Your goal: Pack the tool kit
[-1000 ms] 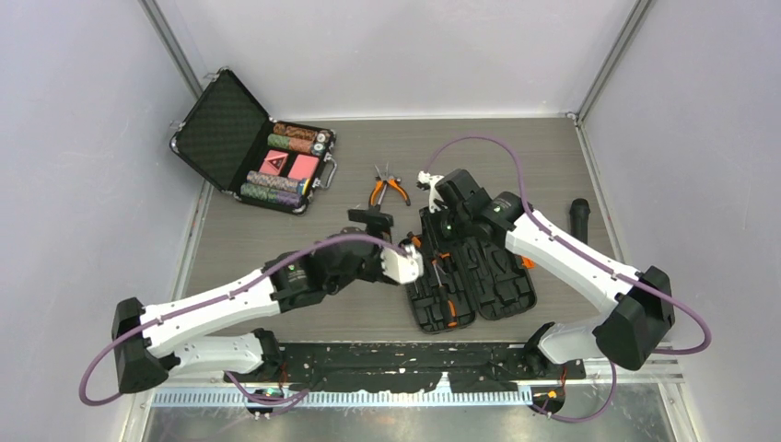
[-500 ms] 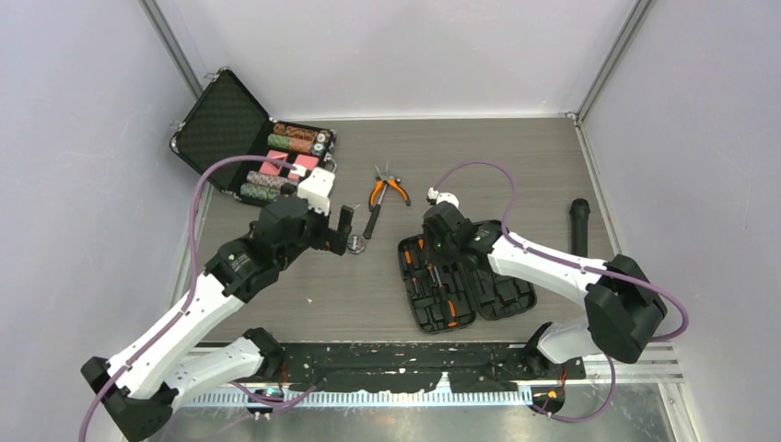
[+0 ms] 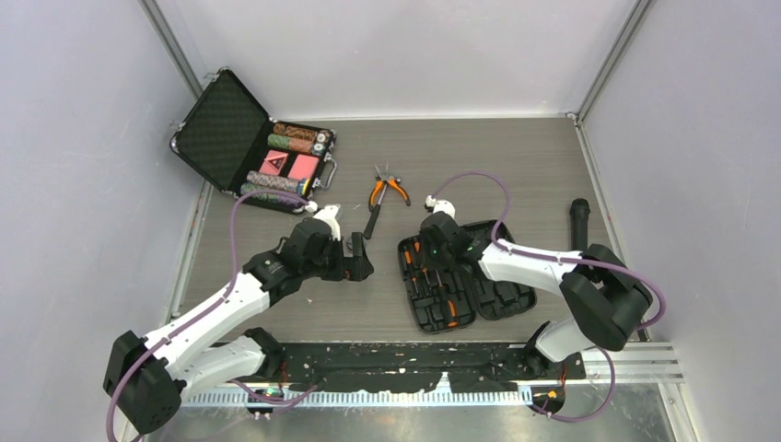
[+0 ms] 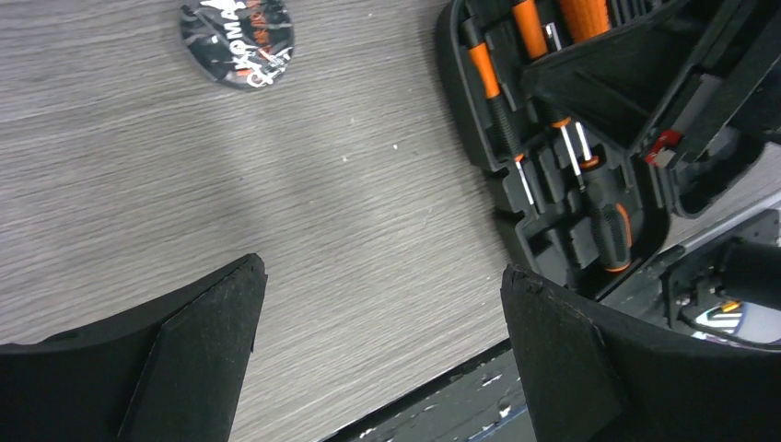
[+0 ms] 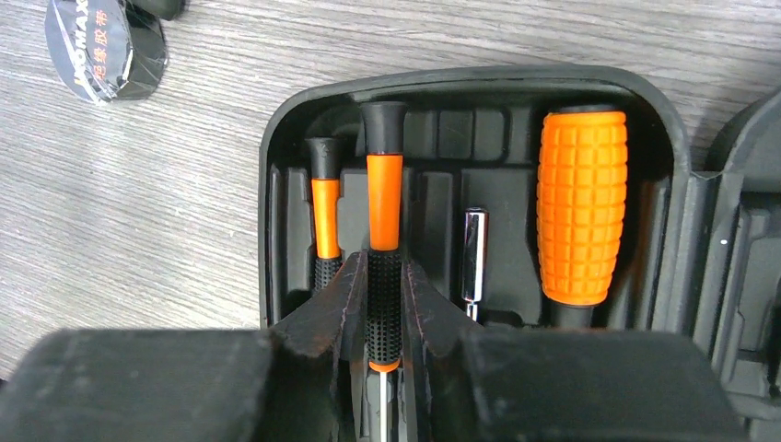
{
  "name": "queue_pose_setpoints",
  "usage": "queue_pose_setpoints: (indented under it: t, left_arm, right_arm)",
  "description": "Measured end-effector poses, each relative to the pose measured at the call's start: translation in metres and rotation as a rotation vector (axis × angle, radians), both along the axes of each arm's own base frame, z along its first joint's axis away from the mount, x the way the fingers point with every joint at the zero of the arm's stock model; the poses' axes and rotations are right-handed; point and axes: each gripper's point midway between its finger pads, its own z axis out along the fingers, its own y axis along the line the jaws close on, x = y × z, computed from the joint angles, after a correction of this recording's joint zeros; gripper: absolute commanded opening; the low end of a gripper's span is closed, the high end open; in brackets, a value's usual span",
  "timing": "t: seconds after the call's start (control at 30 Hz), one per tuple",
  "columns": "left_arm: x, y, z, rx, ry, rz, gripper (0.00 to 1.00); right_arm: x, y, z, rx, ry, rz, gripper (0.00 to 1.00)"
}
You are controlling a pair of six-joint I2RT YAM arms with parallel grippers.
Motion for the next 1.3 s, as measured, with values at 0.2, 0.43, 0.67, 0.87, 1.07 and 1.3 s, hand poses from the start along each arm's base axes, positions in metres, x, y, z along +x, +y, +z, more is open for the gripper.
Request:
queue_pose_setpoints:
  t: [0.2, 0.43, 0.67, 0.87, 1.07, 1.3]
  left_arm:
    - [0.002, -0.015, -0.001, -0.062, 0.037, -0.007, 1.00]
    - [0.000, -0.022, 0.000, -0.093, 0.057, -0.018, 1.00]
    - [0.000, -0.027, -0.002, -0.109, 0.074, -0.026, 1.00]
    - [-0.001, -0.028, -0.002, -0.114, 0.082, -0.030, 1.00]
    - [-0.002, -0.029, -0.002, -0.118, 0.085, -0.034, 1.00]
    - [-0.003, -0.031, -0.001, -0.126, 0.090, -0.040, 1.00]
  right_arm:
    - [0.001, 0.002, -0.002, 0.003, -0.001, -0.001, 0.13]
    - [-0.006, -0.003, -0.002, 0.008, 0.015, -0.021, 0.23]
    - [-0.009, -0.016, 0.004, -0.012, -0.004, -0.053, 0.35]
    - [-0.010, -0.016, 0.004, -0.013, -0.002, -0.048, 0.34]
    - [-0.010, -0.015, 0.004, -0.009, 0.001, -0.042, 0.30]
    - [-0.008, -0.010, 0.002, -0.008, -0.004, -0.020, 0.29]
